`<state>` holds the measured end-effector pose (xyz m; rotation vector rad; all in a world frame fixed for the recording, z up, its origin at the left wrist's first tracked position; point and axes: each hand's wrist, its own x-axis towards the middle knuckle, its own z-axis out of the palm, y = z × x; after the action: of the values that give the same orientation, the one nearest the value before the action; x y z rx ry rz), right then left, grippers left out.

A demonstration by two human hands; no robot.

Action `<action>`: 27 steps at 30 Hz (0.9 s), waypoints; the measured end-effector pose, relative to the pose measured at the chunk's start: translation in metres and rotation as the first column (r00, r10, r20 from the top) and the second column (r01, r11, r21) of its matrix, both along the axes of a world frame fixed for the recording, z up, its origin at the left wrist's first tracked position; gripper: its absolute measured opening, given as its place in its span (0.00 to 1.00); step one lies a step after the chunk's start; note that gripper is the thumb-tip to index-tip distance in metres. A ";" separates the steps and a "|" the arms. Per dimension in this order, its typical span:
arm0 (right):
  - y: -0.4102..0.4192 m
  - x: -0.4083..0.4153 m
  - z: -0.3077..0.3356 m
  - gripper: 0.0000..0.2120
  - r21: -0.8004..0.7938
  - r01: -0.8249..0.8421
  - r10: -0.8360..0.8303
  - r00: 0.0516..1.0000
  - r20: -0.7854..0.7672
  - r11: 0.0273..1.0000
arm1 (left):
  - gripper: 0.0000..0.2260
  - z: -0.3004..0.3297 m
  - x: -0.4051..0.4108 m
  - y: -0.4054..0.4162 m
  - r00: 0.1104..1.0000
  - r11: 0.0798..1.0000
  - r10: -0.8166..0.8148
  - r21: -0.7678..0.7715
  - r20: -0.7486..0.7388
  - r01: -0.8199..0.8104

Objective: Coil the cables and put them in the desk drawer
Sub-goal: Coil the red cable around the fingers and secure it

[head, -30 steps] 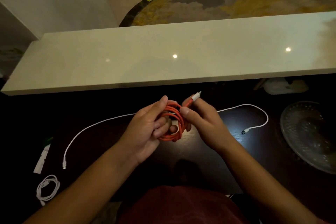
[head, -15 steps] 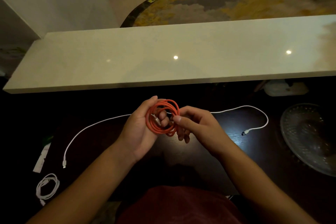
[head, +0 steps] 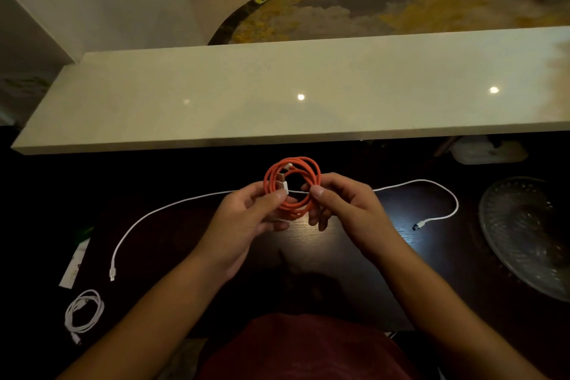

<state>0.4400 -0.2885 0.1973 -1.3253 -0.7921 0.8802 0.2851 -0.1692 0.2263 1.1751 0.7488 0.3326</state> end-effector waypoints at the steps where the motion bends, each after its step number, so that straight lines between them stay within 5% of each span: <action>1: 0.000 -0.001 0.000 0.08 -0.001 0.002 -0.002 1.000 -0.003 1.000 | 0.11 -0.002 0.000 0.000 1.000 1.000 0.010 0.029 -0.005 -0.010; 7: 0.003 -0.004 -0.002 0.09 -0.033 -0.003 0.000 0.997 -0.083 0.999 | 0.21 -0.003 0.000 -0.003 0.996 0.994 0.083 0.074 0.027 -0.085; 12: 0.003 -0.003 -0.006 0.15 -0.079 -0.049 0.039 0.991 -0.131 0.996 | 0.19 -0.005 0.001 0.003 0.992 0.994 0.106 0.011 0.063 -0.107; 19: 0.009 0.008 -0.010 0.31 -0.127 -0.107 0.040 0.895 -0.445 0.986 | 0.14 -0.003 0.000 0.007 0.996 0.999 -0.024 -0.026 0.091 0.026; 27: 0.008 0.009 -0.017 0.23 -0.199 -0.048 -0.025 0.937 -0.348 0.979 | 0.15 -0.006 -0.001 0.012 0.996 0.998 -0.054 -0.014 0.075 0.055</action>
<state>0.4485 -0.2805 0.1802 -1.2921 -0.4392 1.1936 0.2840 -0.1573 0.2202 1.1600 0.6525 0.3225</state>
